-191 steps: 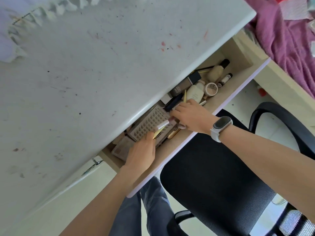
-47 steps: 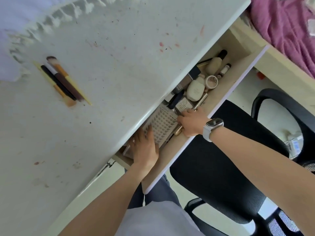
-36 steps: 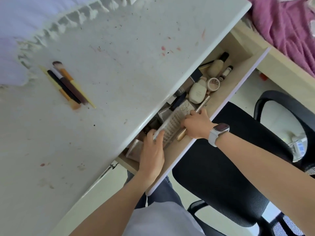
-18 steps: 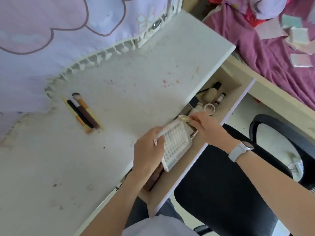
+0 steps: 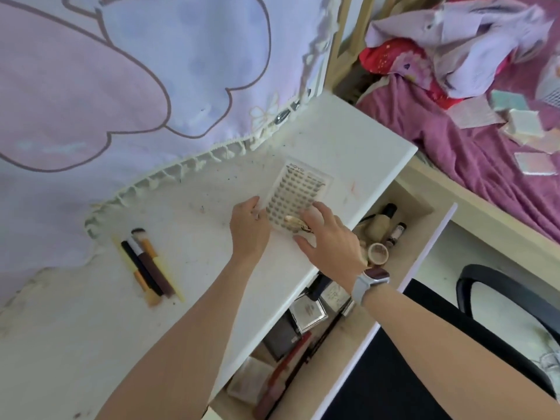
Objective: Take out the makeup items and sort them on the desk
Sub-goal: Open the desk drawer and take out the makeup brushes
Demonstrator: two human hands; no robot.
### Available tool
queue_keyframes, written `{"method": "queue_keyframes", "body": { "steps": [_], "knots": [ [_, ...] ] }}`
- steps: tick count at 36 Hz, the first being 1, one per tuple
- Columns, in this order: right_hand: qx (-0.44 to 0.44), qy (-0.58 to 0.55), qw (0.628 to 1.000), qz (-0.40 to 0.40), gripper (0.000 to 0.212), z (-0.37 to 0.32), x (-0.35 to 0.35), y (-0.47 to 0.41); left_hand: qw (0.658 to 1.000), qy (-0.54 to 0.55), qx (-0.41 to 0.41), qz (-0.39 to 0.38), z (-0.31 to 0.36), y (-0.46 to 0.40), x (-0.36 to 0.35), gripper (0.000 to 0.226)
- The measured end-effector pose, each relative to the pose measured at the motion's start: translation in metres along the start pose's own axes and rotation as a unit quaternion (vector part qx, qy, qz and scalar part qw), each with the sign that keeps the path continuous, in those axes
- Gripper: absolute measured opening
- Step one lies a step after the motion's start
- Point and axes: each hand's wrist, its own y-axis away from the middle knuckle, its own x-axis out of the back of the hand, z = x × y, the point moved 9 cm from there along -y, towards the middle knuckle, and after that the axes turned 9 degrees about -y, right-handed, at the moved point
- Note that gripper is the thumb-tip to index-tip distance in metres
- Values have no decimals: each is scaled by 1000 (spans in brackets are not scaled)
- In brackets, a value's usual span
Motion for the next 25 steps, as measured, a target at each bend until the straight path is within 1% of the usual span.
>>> {"method": "queue_keyframes", "body": {
  "steps": [2,4,6,8,10,12,14,16,18,20,22,23,25],
  "knots": [
    [-3,13,1000,3,44,2,0,-13,996,-77,-34,16,6,-6,2,41],
    [-24,33,999,-12,46,7,-1,-27,982,-173,-59,39,7,-5,9,43],
    [-39,49,998,-25,47,13,-3,-41,961,-261,-75,57,-3,2,12,43],
    [-43,48,998,-21,47,16,0,-56,937,-329,-96,69,-16,14,11,43],
    [-48,57,997,-19,47,20,3,-70,913,-383,-111,86,-33,25,8,40],
    [-56,81,995,-14,45,24,5,-81,896,-419,-121,83,-43,29,5,45],
    [-48,91,994,22,40,20,11,-86,887,-434,-132,86,-47,31,3,49],
    [-24,76,995,68,35,8,16,-82,884,-436,-138,94,-47,33,2,51],
    [7,42,996,83,40,-8,13,-74,885,-434,-138,97,-47,33,1,51],
    [38,-11,998,48,45,-27,-1,-65,889,-424,-144,98,-44,32,3,49],
    [43,-66,997,-12,46,-39,-21,-58,897,-388,-172,121,-39,34,13,40],
    [39,-85,995,-41,46,-44,-32,-55,900,-366,-188,146,-36,38,22,34],
    [37,-106,991,-70,42,-56,-48,-49,897,-336,-201,207,-35,54,46,27]
  ]
}}
